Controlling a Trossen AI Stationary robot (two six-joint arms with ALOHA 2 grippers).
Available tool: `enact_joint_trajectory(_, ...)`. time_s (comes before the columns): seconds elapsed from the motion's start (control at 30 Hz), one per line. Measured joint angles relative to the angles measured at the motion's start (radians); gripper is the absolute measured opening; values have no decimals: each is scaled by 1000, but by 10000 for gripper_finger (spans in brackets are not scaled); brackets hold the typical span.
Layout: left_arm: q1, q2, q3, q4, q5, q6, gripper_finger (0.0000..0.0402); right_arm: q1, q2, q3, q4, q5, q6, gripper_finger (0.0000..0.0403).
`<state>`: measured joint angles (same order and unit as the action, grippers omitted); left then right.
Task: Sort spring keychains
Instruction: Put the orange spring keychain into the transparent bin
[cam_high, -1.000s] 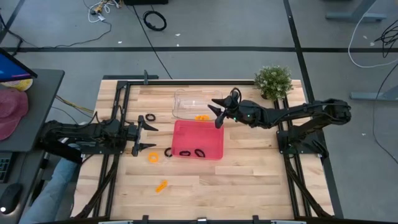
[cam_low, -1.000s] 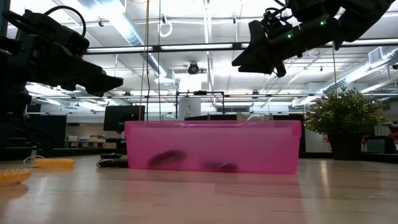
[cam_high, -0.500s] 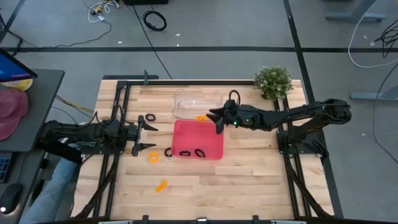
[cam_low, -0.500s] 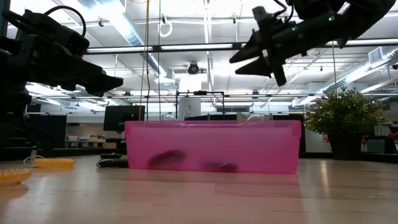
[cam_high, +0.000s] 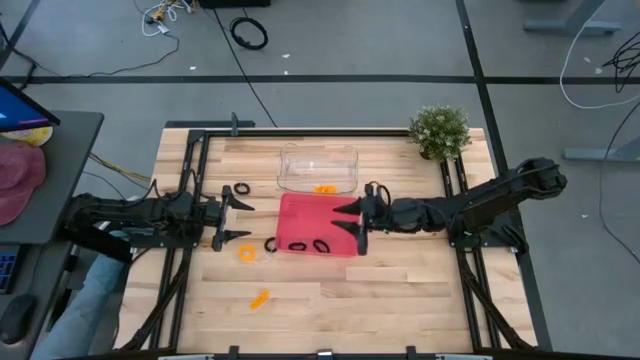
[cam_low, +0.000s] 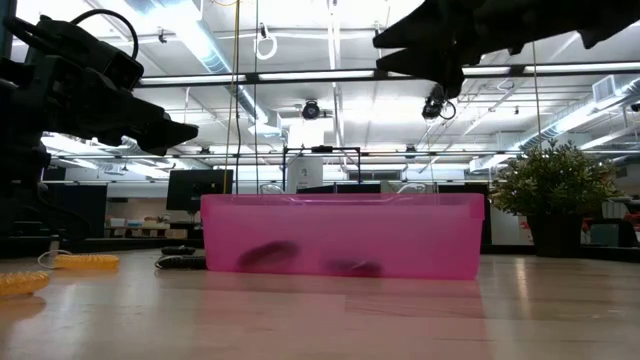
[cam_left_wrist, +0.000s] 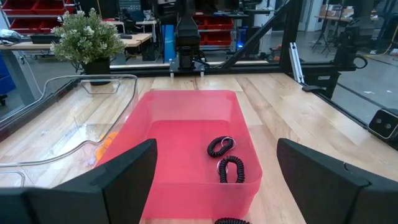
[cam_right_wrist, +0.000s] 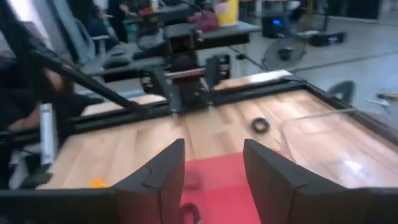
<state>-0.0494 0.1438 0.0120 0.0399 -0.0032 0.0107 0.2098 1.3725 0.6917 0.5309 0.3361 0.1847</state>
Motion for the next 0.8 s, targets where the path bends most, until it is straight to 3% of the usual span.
enact_joint_trajectory(0.3, 0, 0, 0, -1, 0, 0, 337, -41, -110, -183, 278, -163, -21, 166)
enact_joint_trajectory(0.8, 0, 0, 0, 1, 0, 0, 337, -46, -626, -513, 345, -178, -103, 166)
